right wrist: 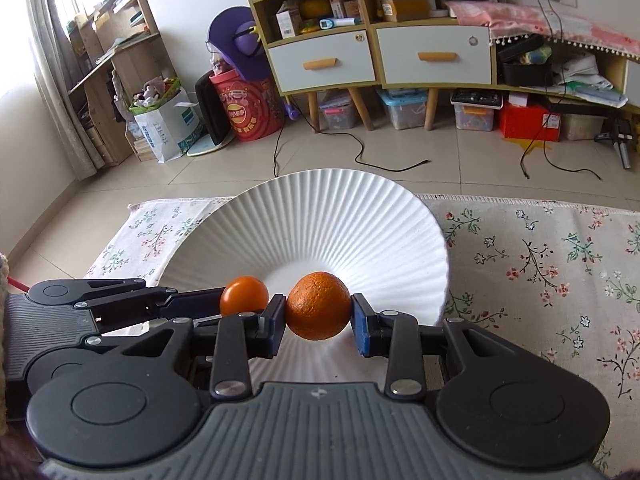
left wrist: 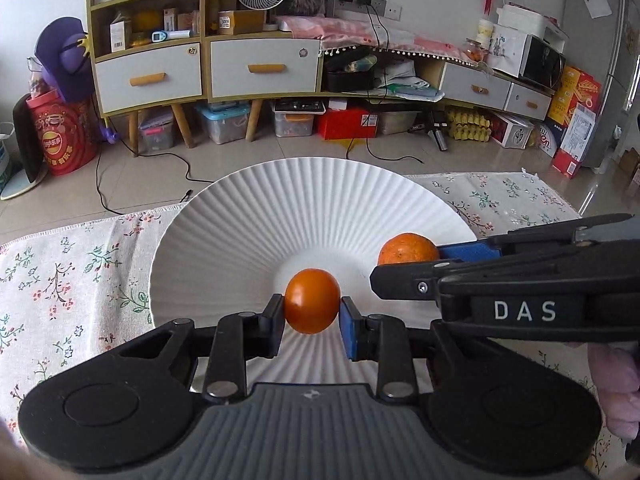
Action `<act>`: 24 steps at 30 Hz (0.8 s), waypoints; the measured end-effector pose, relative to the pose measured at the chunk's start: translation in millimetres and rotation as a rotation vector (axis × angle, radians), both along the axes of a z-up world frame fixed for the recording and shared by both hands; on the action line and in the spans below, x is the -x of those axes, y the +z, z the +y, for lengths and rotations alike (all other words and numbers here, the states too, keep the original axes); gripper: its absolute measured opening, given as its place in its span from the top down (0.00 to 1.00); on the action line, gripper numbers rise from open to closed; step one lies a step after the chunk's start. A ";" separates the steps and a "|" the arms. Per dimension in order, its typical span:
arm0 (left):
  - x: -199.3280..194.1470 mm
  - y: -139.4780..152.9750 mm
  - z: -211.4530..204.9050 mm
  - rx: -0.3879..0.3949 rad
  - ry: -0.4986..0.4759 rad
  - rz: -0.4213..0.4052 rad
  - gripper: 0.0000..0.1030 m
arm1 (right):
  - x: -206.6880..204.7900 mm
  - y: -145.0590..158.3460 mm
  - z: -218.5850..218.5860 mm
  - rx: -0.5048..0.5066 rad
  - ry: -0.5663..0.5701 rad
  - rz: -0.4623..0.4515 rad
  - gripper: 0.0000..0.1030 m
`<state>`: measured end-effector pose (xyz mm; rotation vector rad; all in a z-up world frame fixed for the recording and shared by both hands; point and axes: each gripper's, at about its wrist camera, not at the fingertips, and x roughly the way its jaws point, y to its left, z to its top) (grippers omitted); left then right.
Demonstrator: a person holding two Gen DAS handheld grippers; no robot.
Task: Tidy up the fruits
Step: 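Carry both fruits over the white bowl and open both tools to drop them, then withdraw both tools from the bowl back toward the remaining fruits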
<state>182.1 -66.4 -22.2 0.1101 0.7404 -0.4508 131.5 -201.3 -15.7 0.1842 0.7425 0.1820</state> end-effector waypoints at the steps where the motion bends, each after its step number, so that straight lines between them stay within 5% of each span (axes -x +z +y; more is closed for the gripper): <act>1: -0.9 -0.8 0.0 0.000 -0.001 0.003 0.79 | -0.7 -0.6 -0.7 -0.003 0.001 0.003 0.70; 16: -3.8 -2.3 -5.5 -0.031 -0.025 -0.003 0.77 | -6.7 2.3 -0.8 -0.029 0.030 0.011 0.68; 24: 4.0 4.3 -3.7 -0.080 -0.034 -0.009 0.49 | 2.8 13.2 1.7 -0.006 0.021 0.005 0.51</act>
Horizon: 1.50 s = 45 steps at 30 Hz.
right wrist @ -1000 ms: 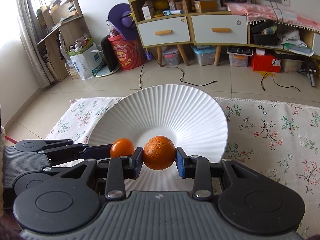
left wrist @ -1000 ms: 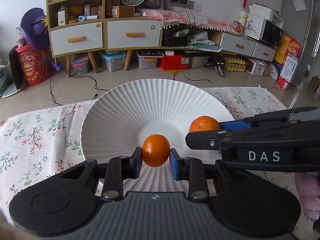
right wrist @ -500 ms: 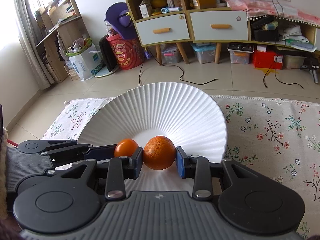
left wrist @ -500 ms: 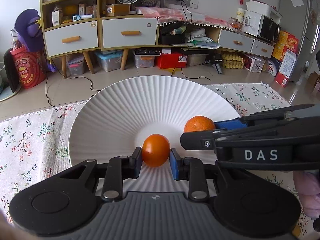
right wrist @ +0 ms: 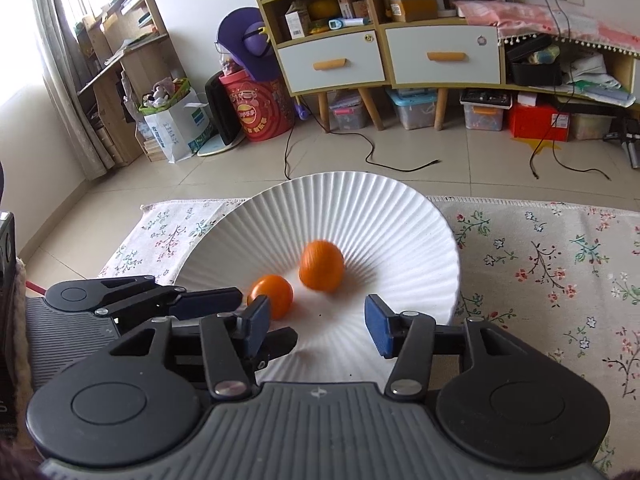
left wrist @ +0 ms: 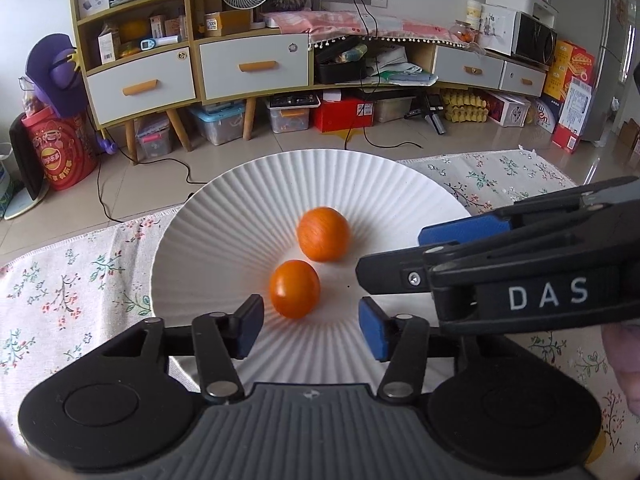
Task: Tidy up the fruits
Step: 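Withdraw both tools from the bowl back toward the remaining fruits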
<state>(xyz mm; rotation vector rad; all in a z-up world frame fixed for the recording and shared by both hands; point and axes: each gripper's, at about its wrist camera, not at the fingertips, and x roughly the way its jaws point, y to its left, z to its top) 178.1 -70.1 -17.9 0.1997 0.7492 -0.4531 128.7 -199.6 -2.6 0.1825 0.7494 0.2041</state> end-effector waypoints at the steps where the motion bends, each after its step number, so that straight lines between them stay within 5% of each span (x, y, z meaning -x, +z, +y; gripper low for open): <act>1: 1.7 1.5 1.0 -0.001 0.003 -0.001 0.48 | 1.1 2.2 0.2 0.004 -0.003 -0.002 0.50; 8: 21.4 16.5 8.9 -0.014 0.017 -0.014 0.28 | 17.9 15.6 3.9 0.028 -0.004 -0.019 0.39; 18: 51.5 33.2 24.2 -0.006 0.037 -0.017 0.15 | 47.8 30.3 15.3 0.044 0.010 -0.039 0.27; 31: 85.7 40.6 42.6 -0.015 0.057 -0.018 0.06 | 79.6 34.8 24.6 0.043 0.022 -0.057 0.10; 45: 120.9 18.2 66.5 -0.041 0.043 0.004 0.06 | 115.4 16.1 22.1 0.109 0.049 -0.080 0.08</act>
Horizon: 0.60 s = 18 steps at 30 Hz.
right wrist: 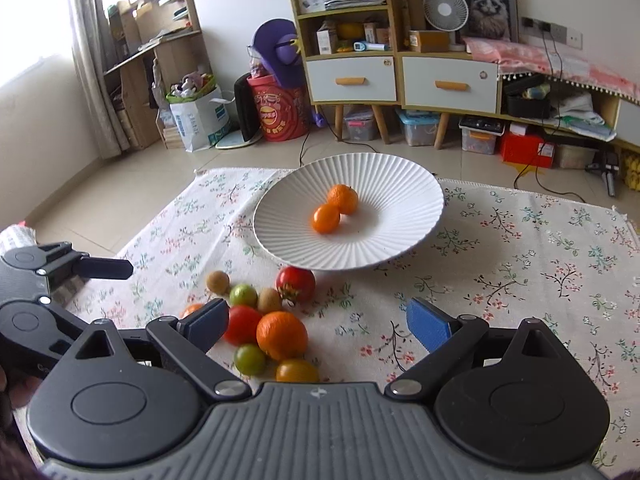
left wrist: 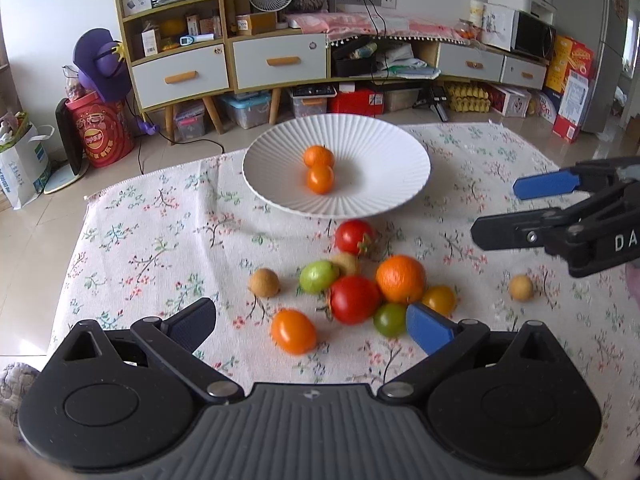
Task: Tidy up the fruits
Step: 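Withdraw both tools from the bowl back toward the remaining fruits, then grasp a green tomato with the left tool while the right tool grasps a tan fruit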
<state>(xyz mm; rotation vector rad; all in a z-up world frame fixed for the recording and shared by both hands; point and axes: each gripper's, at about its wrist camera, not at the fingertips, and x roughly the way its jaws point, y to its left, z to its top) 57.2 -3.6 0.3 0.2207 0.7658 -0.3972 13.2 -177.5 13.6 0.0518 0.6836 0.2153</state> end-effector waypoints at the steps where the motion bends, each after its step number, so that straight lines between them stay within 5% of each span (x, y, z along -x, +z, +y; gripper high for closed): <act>1: 3.7 -2.1 1.8 -0.005 -0.003 0.003 0.06 | 2.7 -1.4 -0.2 0.009 0.005 0.000 0.08; 18: 52.3 -40.1 28.2 0.005 -0.052 0.183 0.06 | 28.7 -39.1 -14.5 0.075 -0.007 0.137 0.07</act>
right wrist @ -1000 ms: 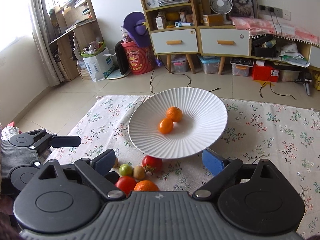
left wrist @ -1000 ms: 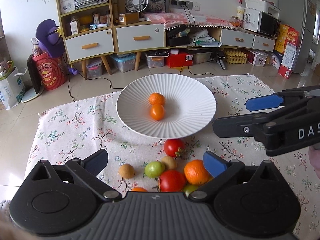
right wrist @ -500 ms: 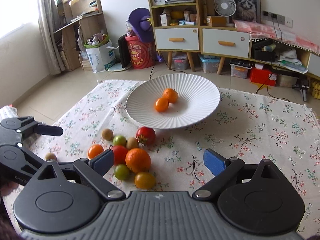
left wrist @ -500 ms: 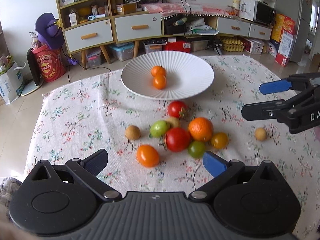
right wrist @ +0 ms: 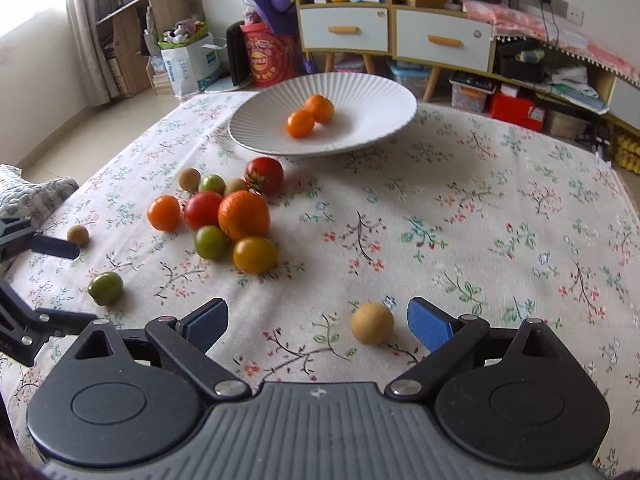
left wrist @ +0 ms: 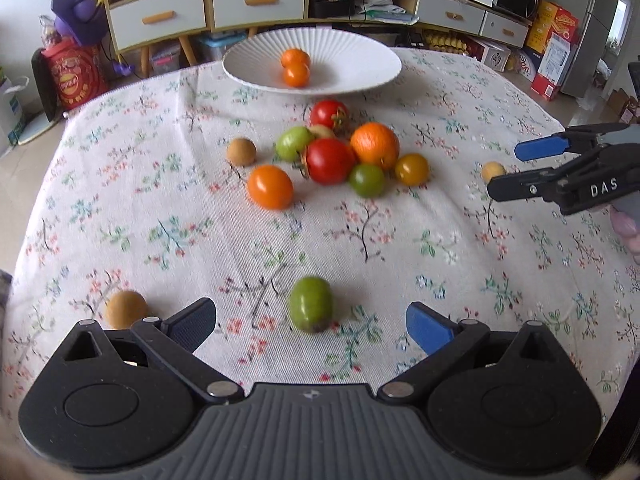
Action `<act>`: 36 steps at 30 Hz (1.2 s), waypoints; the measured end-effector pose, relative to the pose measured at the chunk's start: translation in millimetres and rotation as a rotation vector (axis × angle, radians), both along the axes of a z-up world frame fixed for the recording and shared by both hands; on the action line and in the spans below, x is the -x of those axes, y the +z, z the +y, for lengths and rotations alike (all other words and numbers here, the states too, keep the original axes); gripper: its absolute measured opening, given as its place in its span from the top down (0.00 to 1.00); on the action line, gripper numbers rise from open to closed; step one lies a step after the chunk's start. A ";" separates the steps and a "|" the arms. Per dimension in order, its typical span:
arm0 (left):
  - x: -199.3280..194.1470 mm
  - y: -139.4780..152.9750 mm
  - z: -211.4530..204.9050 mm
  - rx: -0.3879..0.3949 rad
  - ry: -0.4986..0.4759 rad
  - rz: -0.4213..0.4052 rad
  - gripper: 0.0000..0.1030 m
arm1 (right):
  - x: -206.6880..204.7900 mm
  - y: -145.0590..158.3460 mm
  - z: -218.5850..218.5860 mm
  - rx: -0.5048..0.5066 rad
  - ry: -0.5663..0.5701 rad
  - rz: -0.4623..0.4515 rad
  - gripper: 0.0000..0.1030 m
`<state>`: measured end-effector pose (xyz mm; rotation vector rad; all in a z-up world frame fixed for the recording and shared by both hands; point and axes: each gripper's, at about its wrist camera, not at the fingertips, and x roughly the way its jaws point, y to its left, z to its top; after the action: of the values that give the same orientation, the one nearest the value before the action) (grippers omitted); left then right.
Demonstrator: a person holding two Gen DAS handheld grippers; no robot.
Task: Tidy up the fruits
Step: 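Grasp a green tomato with the left tool while the right tool grasps a tan fruit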
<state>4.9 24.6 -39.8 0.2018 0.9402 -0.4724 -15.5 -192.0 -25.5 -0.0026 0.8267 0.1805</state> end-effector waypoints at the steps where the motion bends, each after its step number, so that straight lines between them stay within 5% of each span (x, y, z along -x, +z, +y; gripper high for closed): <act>1: 0.0 -3.5 0.0 0.000 0.006 0.012 0.06 | 0.1 -2.3 0.3 0.004 -0.002 0.005 0.07; 9: 5.5 -11.5 -1.9 0.016 0.014 0.008 0.10 | 5.1 -20.1 -5.5 0.017 0.009 0.042 0.12; 36: 4.0 -7.0 1.3 0.051 0.040 -0.040 0.80 | -0.7 -20.8 -13.3 0.046 0.007 -0.031 0.59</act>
<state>0.9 25.9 -46.8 0.1450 0.8907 -0.4537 -14.9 -205.3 -46.4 -0.0513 0.7995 0.1677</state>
